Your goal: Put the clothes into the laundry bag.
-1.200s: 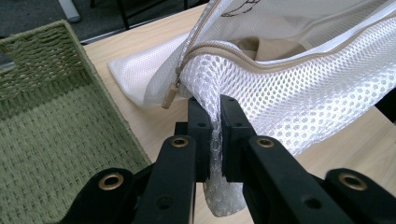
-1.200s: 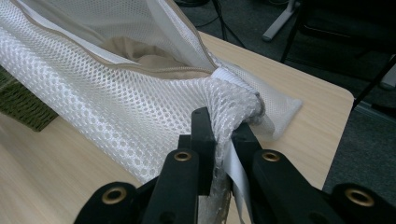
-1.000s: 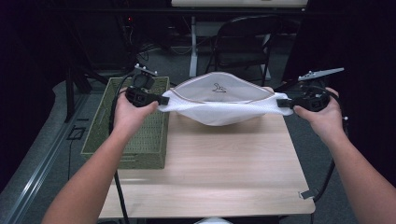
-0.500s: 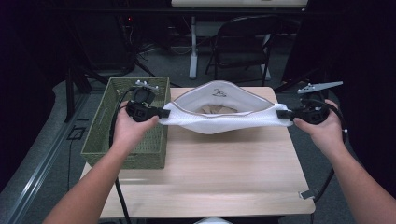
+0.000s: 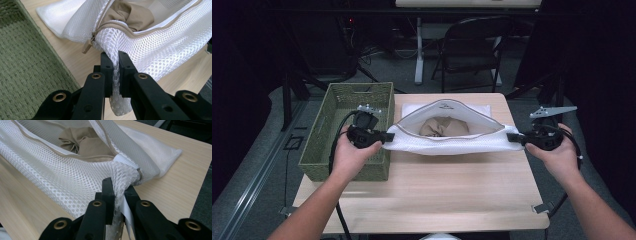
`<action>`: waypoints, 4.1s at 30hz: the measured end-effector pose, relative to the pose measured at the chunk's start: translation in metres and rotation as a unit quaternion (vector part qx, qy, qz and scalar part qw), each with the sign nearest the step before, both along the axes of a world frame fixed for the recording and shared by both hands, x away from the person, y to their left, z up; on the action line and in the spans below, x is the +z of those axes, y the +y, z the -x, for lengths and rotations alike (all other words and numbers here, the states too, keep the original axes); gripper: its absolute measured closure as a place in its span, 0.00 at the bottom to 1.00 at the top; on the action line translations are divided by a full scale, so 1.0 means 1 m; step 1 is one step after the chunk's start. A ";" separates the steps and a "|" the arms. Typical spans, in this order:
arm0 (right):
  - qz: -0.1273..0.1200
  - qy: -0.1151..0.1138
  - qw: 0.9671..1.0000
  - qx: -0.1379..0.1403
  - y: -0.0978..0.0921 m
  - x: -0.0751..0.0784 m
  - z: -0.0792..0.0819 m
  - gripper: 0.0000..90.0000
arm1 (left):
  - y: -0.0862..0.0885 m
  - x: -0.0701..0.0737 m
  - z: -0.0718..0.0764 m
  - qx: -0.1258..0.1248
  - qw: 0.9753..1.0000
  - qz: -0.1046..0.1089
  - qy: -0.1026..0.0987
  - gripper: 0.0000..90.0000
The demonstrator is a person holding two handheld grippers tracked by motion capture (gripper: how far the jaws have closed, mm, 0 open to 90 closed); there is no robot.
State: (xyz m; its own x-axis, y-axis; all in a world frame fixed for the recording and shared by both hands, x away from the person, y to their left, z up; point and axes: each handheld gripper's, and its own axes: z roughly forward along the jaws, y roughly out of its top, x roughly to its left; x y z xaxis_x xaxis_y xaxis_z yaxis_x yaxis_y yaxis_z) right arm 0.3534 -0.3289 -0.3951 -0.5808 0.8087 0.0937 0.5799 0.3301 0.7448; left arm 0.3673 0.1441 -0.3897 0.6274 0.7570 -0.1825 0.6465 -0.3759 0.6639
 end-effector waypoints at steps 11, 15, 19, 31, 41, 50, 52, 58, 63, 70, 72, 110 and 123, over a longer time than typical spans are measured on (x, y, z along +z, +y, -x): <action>-0.003 0.010 1.000 0.005 -0.001 -0.023 0.022 0.92 | 0.000 -0.028 0.024 -0.009 1.000 -0.005 -0.003 0.94; -0.007 0.010 1.000 0.009 -0.003 -0.033 0.030 0.92 | 0.001 -0.039 0.033 -0.006 1.000 0.006 0.001 0.94; -0.019 0.015 1.000 0.002 -0.005 -0.046 0.039 0.92 | 0.001 -0.051 0.042 -0.006 1.000 0.004 -0.004 0.94; -0.025 0.024 0.999 -0.001 -0.002 -0.083 0.061 0.92 | 0.005 -0.089 0.060 -0.001 1.000 0.004 0.003 0.94; -0.013 0.027 0.999 -0.009 0.001 -0.103 0.069 0.92 | 0.005 -0.113 0.066 0.007 1.000 0.005 0.014 0.94; 0.026 0.033 0.999 -0.003 0.009 -0.125 0.076 0.92 | 0.003 -0.137 0.071 0.004 0.999 -0.012 0.034 0.93; 0.028 0.038 0.999 -0.006 0.010 -0.130 0.078 0.92 | 0.002 -0.140 0.072 0.005 0.999 -0.014 0.037 0.93; 0.028 0.057 0.998 -0.003 0.010 -0.143 0.079 0.92 | 0.001 -0.149 0.072 -0.001 0.998 -0.023 0.052 0.93; 0.022 0.071 0.997 -0.004 0.009 -0.151 0.079 0.91 | 0.000 -0.157 0.071 -0.003 0.998 -0.031 0.062 0.92; 0.014 0.070 0.997 -0.007 0.007 -0.150 0.081 0.81 | 0.000 -0.155 0.073 -0.003 0.998 -0.026 0.062 0.84; 0.009 0.064 0.998 -0.009 0.006 -0.147 0.082 0.73 | 0.000 -0.153 0.074 0.004 0.998 -0.016 0.059 0.78; 0.017 0.051 0.998 -0.023 0.022 -0.143 0.048 0.98 | -0.036 -0.146 0.038 -0.009 0.997 -0.077 0.014 1.00; 0.028 0.063 0.997 -0.038 0.012 -0.156 0.047 0.98 | -0.030 -0.156 0.038 -0.004 0.996 -0.091 0.021 1.00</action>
